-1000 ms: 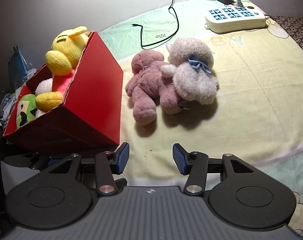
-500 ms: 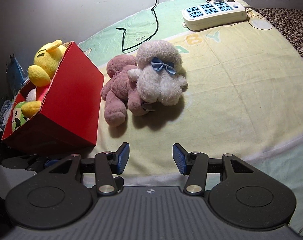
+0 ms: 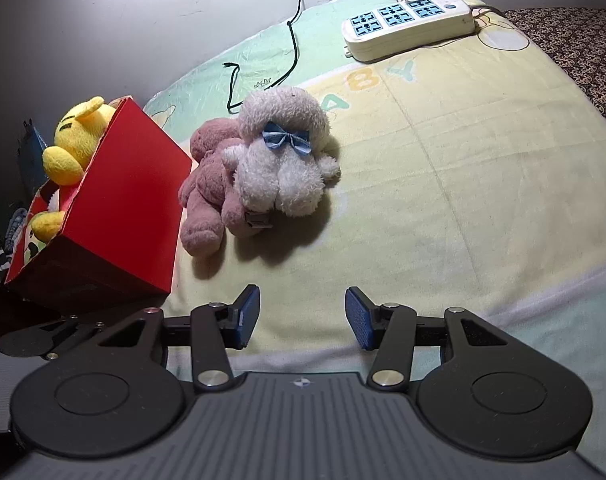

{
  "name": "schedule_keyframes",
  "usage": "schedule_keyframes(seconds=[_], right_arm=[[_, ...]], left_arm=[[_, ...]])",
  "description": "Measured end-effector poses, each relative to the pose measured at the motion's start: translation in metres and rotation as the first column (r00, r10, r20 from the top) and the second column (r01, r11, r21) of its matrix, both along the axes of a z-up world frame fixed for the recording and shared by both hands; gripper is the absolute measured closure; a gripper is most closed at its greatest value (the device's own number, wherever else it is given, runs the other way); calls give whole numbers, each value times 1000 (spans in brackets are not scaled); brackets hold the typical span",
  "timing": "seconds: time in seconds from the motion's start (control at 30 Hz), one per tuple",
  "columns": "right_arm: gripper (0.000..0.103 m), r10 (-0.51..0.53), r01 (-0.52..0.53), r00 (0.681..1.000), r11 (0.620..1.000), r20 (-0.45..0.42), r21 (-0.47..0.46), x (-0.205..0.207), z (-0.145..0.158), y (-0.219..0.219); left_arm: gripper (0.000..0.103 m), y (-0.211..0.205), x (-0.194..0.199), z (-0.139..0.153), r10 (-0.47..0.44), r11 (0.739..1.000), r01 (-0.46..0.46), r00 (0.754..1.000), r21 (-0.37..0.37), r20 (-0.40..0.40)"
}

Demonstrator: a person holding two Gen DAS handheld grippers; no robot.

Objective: Organize objects
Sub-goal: 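Close the right gripper on the white bunny with blue bow and lift it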

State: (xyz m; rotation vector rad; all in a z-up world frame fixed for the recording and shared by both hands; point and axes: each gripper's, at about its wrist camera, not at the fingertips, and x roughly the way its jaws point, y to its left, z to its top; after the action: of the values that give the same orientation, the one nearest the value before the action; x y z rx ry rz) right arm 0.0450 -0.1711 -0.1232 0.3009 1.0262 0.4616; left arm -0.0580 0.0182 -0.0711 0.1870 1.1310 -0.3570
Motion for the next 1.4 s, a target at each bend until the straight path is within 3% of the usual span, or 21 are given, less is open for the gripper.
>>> schedule_keyframes(seconds=[0.43,0.8,1.07,1.17,1.4], right_arm=[[52,-59,57,998,997,34,58,57,1,-13],[52,7,-13,999,989,45,148,108,-3,8],[51,61,-59,998,975,-5,215,133,-20,16],[43,65,-57,997,968,-28,243,141,-26,19],[44,77,-58,996,952,-50,300,148,-35,26]], left_arm=[[10,-12,24,4,-49,996,59,989,-66,141],[20,-5,69,13,-22,986,56,978,-158,207],[31,-12,103,10,-50,974,92,978,-207,201],[32,-14,114,4,-49,972,90,982,-219,185],[33,-14,128,-3,-59,964,99,985,-246,164]])
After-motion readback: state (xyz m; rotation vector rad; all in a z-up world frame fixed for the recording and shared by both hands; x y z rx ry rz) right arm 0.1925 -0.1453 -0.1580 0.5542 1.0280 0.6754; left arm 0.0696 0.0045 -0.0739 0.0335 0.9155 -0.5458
